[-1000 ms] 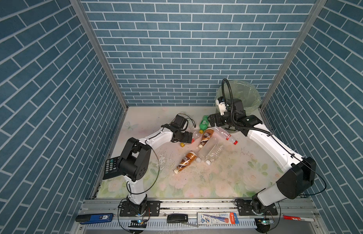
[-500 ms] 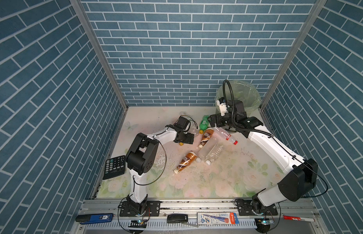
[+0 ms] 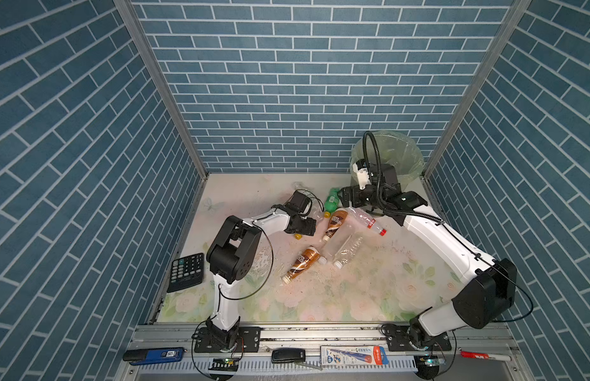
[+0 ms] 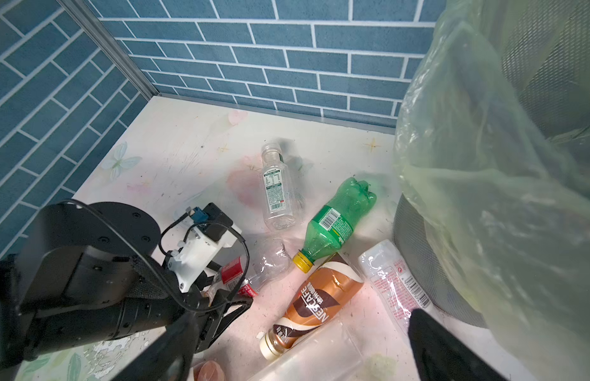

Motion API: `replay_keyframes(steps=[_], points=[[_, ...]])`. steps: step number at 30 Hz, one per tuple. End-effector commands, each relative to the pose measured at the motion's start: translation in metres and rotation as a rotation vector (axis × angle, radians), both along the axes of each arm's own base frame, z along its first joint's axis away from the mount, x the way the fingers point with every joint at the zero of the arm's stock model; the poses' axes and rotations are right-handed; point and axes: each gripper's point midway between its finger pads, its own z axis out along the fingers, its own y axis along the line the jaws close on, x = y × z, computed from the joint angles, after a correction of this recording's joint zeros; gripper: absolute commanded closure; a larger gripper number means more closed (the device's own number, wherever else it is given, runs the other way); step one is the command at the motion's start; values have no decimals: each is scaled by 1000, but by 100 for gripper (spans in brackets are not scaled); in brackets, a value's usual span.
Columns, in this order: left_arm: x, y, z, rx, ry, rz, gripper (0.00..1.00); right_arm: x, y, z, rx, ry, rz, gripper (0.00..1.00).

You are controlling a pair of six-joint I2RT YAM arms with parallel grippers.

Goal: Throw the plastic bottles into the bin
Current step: 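Grasp the clear red-labelled bottle with the left gripper and lift it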

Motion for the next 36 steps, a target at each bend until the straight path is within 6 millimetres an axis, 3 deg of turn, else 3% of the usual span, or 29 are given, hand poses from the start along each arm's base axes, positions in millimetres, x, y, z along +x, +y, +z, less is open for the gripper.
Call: replay_keyframes(steps=[1,7,19,27,36], points=[[-8,-3,-14,12,30,-24,30,-3,-2,1,30,9,-6,1],[-10,-5,-14,3,29,-29,39,-5,2,-2,47,31,13,1],[-16,-5,15,-59,-33,-29,42,0,-2,-6,89,70,-32,1],[-5,-4,59,-141,-130,17,44,3,0,-8,155,108,-53,1],[7,-14,135,-353,-297,66,44,10,20,-5,313,167,-51,1]])
